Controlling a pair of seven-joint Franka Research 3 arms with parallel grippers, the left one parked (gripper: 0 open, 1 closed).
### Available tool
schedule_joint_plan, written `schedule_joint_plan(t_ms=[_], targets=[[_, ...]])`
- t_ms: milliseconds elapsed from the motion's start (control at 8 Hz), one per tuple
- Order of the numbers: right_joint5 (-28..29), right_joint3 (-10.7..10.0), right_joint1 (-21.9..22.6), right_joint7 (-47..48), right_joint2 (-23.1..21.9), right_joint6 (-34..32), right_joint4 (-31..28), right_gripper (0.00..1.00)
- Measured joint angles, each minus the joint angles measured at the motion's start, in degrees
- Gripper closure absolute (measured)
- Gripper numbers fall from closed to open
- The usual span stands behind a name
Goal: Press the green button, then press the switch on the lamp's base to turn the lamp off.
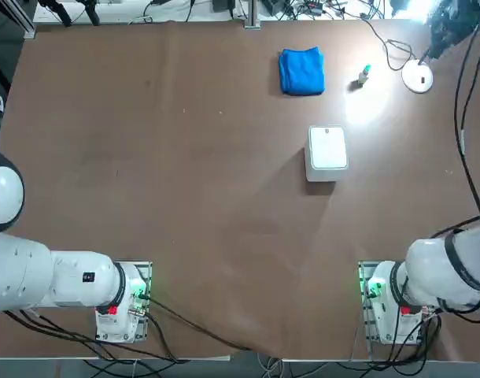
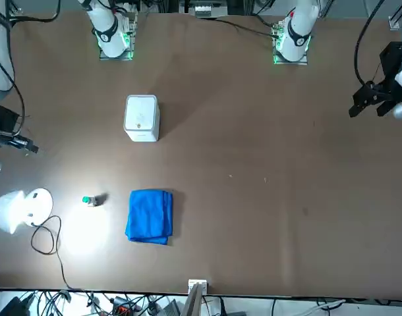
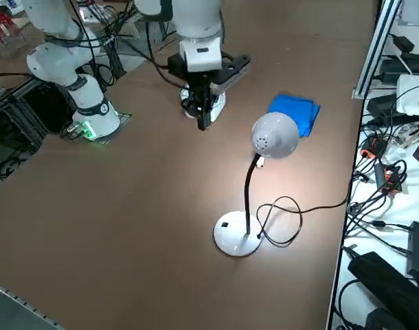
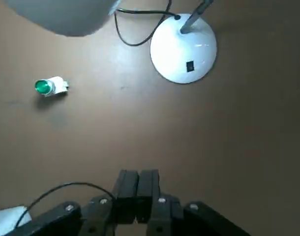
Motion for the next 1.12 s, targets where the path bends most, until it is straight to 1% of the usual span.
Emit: schedule_joint_plan(t_ms=[250, 500, 750, 1125], targets=[[0.02, -0.03, -4.21, -4.29, -0.14, 4.69, -2.05, 0.98], [0.88, -0.03, -8.10, -8.73, 0.93, 12.09, -4.42, 0.98], [4.48, -0.03, -10.73, -11.25, 4.41, 19.43, -5.40, 0.98], [4.87, 0.60, -11.06, -11.50, 10.65, 30.25, -5.90, 0.98]])
